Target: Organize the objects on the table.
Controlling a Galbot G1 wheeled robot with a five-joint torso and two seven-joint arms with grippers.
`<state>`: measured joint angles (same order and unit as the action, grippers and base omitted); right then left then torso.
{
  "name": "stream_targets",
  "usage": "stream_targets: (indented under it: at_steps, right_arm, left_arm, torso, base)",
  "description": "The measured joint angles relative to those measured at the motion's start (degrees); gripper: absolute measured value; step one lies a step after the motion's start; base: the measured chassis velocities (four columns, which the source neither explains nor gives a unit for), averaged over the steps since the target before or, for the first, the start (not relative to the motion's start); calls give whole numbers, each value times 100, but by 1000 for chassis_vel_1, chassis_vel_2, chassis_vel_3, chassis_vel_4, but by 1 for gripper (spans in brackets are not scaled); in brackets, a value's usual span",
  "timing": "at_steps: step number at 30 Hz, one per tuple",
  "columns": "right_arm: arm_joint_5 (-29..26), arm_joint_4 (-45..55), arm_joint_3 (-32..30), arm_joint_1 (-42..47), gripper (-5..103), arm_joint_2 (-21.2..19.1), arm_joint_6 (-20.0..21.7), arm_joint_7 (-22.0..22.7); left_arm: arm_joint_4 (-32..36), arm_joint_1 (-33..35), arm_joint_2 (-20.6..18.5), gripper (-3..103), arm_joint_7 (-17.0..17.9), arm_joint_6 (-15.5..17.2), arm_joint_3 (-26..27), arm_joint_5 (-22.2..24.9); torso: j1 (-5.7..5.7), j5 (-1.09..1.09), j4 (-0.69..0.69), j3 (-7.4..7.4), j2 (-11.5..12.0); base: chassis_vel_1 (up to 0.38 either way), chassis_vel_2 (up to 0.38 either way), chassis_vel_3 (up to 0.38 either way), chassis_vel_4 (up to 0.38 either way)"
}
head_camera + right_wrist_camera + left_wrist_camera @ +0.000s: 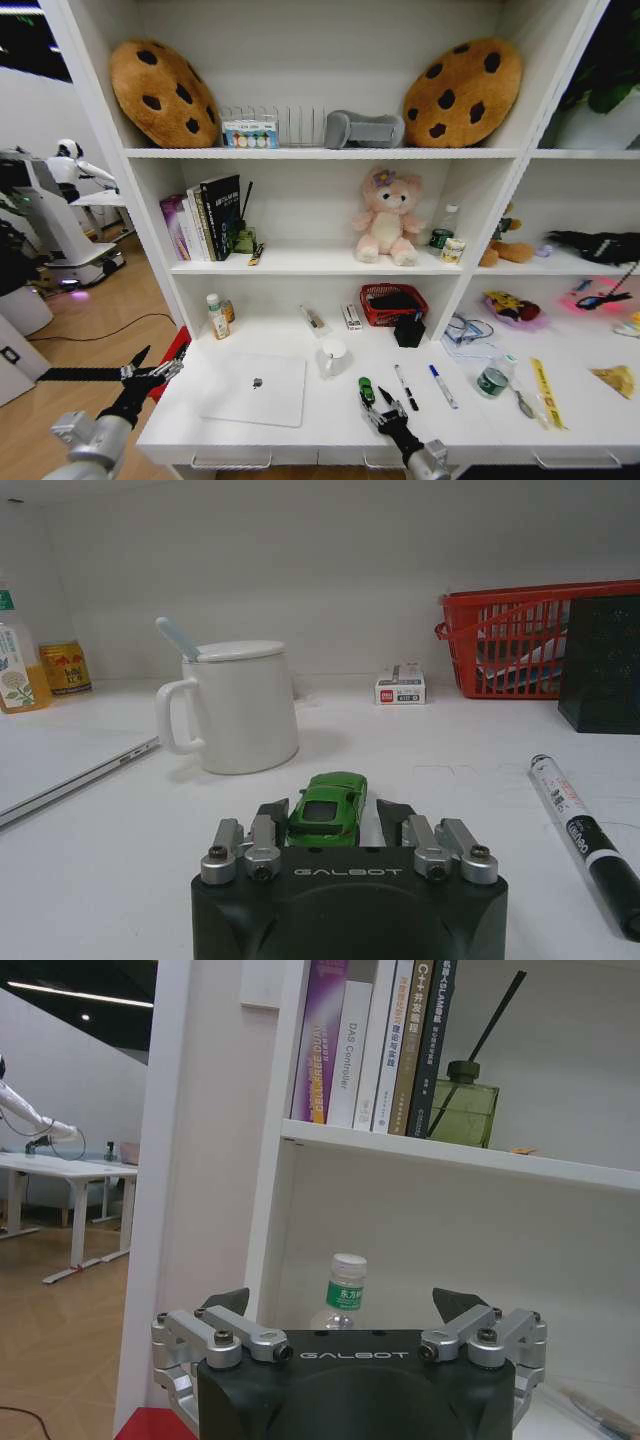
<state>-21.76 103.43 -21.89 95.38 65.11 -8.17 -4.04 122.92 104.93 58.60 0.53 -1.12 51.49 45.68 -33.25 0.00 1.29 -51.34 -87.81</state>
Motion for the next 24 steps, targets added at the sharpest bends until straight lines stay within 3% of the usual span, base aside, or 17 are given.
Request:
stream_targets:
  at_steps: [4, 7, 18, 24]
  right_arm:
    - [1, 47, -31, 68, 36, -20, -11, 6]
    - [-1, 245, -197, 273, 31, 18, -43, 24]
    - [-163, 1434, -971, 1151, 31, 102, -190, 43]
    - [-548, 2277, -1311, 1238, 31, -129, -64, 169]
  left_arm:
    - [0, 0, -1, 100, 0, 2, 0, 0]
    - [1, 0, -1, 100, 1, 3, -1, 0]
    - [2, -1, -1, 100, 2, 3, -1, -1]
    - [1, -1, -1, 100, 1, 3, -2, -1]
  torso:
    - [0, 0, 0, 0, 0]
    - [0, 1, 0, 0, 0]
    - [0, 0, 1, 0, -1]
    - [0, 0, 2, 0, 0]
  base:
    - [0, 0, 0, 0]
    - [0, 0, 0, 0]
    - [0, 0, 0, 0]
    - [0, 0, 0, 0]
